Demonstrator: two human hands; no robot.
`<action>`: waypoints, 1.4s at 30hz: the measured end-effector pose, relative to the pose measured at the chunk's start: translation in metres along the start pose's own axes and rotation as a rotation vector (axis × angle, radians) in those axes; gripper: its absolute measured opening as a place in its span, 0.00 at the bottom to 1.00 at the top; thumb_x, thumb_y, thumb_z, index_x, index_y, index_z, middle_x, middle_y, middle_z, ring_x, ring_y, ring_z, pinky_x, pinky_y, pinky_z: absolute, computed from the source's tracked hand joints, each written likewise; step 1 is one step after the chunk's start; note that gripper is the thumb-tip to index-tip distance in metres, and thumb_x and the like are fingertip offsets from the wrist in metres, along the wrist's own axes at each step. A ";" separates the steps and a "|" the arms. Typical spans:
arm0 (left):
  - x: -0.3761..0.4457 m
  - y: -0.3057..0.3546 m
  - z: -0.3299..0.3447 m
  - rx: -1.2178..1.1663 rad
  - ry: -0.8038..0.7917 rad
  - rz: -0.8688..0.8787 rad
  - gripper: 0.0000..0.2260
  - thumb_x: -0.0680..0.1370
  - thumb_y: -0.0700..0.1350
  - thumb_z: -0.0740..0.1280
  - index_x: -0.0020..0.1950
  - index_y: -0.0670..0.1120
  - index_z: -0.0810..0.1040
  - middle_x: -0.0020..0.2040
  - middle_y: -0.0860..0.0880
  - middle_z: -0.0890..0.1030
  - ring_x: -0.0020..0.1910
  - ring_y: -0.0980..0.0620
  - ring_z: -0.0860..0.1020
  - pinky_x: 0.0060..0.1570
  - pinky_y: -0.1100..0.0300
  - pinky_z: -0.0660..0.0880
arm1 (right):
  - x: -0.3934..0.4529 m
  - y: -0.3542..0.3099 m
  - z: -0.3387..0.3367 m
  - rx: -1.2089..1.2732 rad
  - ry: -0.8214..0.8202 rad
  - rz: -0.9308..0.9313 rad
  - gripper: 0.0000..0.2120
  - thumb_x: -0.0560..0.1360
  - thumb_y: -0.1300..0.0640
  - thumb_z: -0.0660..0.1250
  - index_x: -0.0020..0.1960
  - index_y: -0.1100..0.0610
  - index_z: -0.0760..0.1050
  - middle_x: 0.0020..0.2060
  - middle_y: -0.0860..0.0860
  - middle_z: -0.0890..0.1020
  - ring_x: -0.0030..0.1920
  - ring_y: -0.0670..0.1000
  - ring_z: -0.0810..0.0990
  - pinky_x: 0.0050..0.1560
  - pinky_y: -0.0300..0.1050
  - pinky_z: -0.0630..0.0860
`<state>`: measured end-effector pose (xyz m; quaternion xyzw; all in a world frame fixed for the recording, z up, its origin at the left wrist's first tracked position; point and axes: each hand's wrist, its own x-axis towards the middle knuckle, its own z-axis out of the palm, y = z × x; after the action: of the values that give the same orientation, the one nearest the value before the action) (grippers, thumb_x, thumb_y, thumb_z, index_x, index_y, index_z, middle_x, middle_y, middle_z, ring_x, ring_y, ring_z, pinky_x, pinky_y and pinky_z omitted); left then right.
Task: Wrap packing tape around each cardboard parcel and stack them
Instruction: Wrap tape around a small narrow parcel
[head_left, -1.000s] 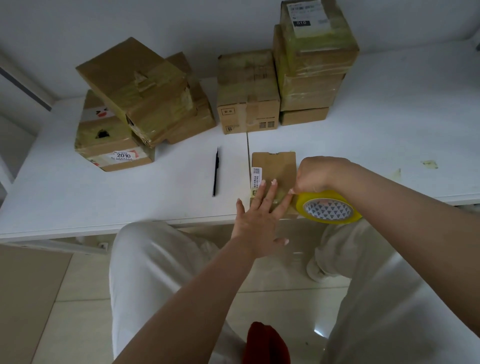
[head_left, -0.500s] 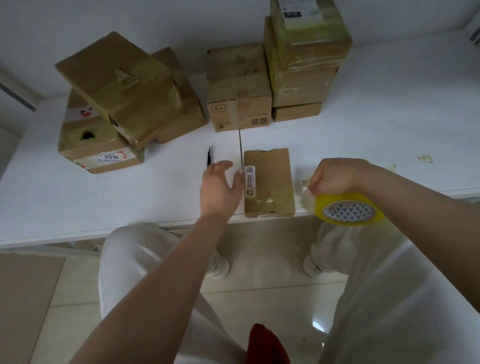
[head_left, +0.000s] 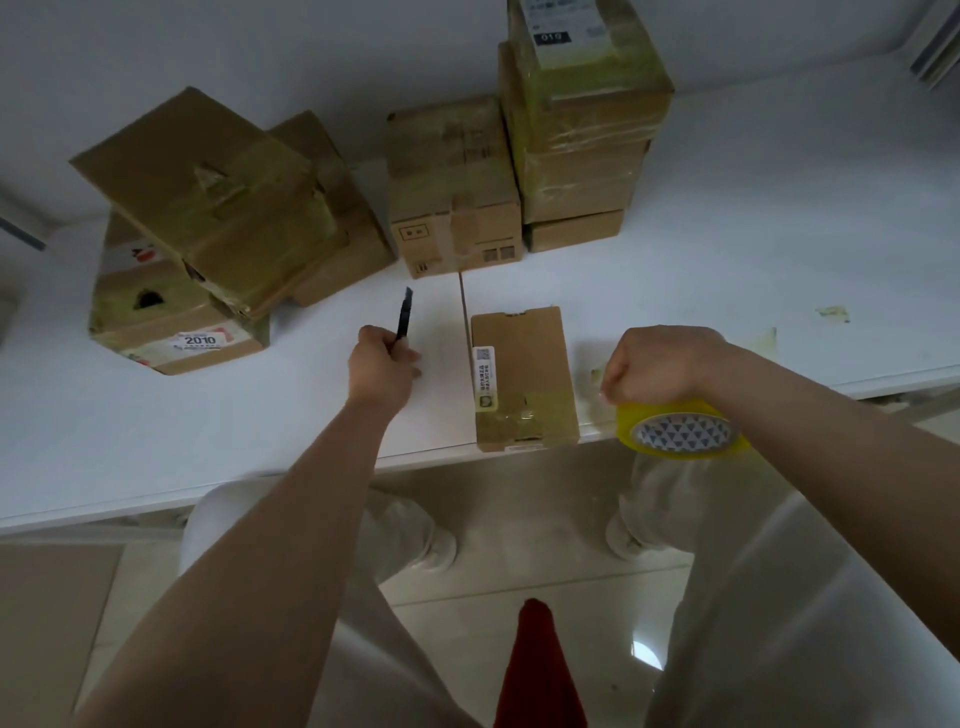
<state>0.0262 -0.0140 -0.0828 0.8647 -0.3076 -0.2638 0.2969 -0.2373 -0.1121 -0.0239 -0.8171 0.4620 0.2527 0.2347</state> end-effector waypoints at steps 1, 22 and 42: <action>-0.011 0.003 -0.004 -0.073 -0.002 0.037 0.06 0.84 0.42 0.57 0.58 0.43 0.68 0.48 0.46 0.82 0.39 0.53 0.76 0.36 0.58 0.74 | -0.001 0.000 0.001 0.008 0.005 0.007 0.14 0.75 0.42 0.63 0.56 0.45 0.81 0.56 0.43 0.81 0.56 0.51 0.78 0.56 0.49 0.75; -0.102 0.052 0.029 0.358 -0.620 0.317 0.16 0.84 0.49 0.55 0.45 0.44 0.77 0.35 0.50 0.79 0.37 0.53 0.74 0.43 0.58 0.71 | -0.012 0.004 0.014 0.064 0.153 0.057 0.16 0.77 0.40 0.60 0.56 0.47 0.81 0.55 0.46 0.81 0.56 0.54 0.78 0.49 0.46 0.71; -0.104 0.060 0.060 0.510 -0.270 0.323 0.19 0.82 0.59 0.53 0.56 0.46 0.74 0.43 0.47 0.76 0.44 0.46 0.77 0.45 0.53 0.76 | -0.040 0.032 -0.004 0.325 0.258 0.126 0.13 0.73 0.44 0.66 0.49 0.49 0.84 0.52 0.48 0.83 0.53 0.53 0.79 0.56 0.49 0.74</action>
<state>-0.1042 -0.0014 -0.0547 0.8083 -0.5336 -0.2400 0.0655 -0.2821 -0.1033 -0.0006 -0.7637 0.5729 0.0826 0.2859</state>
